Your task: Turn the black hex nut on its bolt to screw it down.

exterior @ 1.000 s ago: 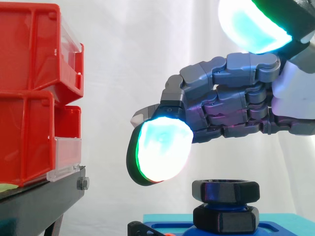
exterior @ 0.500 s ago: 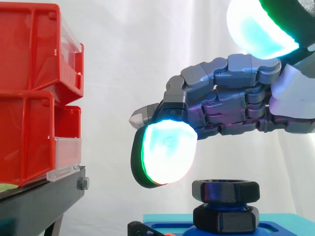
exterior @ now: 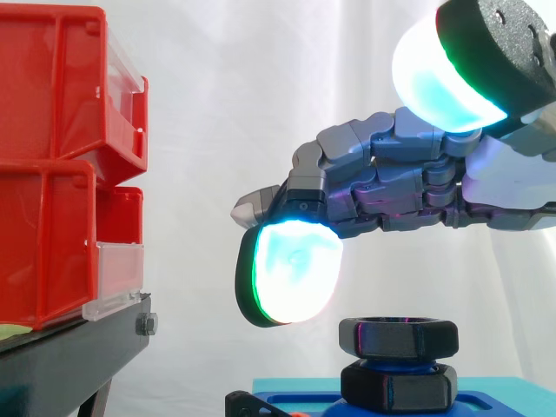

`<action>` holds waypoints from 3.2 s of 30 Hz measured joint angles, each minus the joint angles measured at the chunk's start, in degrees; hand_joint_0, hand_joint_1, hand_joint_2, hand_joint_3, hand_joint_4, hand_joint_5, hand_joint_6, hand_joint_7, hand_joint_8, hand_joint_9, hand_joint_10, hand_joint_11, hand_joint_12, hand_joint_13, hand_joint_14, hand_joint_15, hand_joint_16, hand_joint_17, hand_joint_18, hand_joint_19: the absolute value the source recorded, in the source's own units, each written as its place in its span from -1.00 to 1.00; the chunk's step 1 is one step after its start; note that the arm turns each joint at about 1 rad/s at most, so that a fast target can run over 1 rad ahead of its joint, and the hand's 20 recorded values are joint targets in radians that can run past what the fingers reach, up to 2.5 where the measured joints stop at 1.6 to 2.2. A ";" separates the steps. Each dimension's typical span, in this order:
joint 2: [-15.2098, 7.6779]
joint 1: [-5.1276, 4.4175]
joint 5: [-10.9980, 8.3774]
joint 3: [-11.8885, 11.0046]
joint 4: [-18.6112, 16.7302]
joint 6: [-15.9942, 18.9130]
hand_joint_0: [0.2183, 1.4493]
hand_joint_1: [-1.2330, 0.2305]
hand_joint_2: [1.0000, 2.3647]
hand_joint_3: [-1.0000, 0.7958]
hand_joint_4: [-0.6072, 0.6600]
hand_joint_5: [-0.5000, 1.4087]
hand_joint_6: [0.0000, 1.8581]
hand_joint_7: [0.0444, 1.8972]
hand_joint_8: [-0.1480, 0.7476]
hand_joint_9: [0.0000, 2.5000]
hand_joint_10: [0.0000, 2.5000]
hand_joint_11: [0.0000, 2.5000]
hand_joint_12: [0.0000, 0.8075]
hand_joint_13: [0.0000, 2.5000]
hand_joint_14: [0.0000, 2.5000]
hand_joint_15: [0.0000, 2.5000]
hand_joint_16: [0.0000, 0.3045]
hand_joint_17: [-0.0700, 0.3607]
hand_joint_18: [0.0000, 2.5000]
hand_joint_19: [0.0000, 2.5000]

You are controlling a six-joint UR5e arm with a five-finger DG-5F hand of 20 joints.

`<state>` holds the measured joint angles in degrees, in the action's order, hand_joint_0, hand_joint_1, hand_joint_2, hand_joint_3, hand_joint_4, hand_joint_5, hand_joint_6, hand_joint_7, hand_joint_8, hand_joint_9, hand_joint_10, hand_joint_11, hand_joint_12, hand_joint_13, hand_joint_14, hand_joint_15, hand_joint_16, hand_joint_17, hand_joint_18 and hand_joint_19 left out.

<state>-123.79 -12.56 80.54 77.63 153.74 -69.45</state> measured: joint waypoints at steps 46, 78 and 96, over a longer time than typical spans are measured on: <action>-2.95 0.49 2.33 -0.82 0.32 -0.31 -0.67 0.53 -1.00 -0.44 0.42 -0.70 -0.46 0.31 -0.07 -0.83 -1.00 -0.84 -0.11 -0.93 -1.00 -1.00 -0.63 -0.09 -0.95 -0.90; -2.95 2.10 5.06 -4.18 6.16 -0.37 -0.67 0.52 -1.00 -0.44 0.44 -0.71 -0.45 0.32 -0.07 -0.83 -0.99 -0.81 -0.11 -0.90 -1.00 -1.00 -0.62 -0.07 -0.92 -0.89; -2.95 3.29 6.26 -4.30 5.11 -0.95 -0.67 0.49 -1.00 -0.44 0.47 -0.70 -0.46 0.33 -0.06 -0.81 -1.00 -0.83 -0.11 -0.87 -1.00 -1.00 -0.61 -0.06 -0.87 -0.90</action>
<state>-126.74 -9.27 86.79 73.33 158.85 -70.40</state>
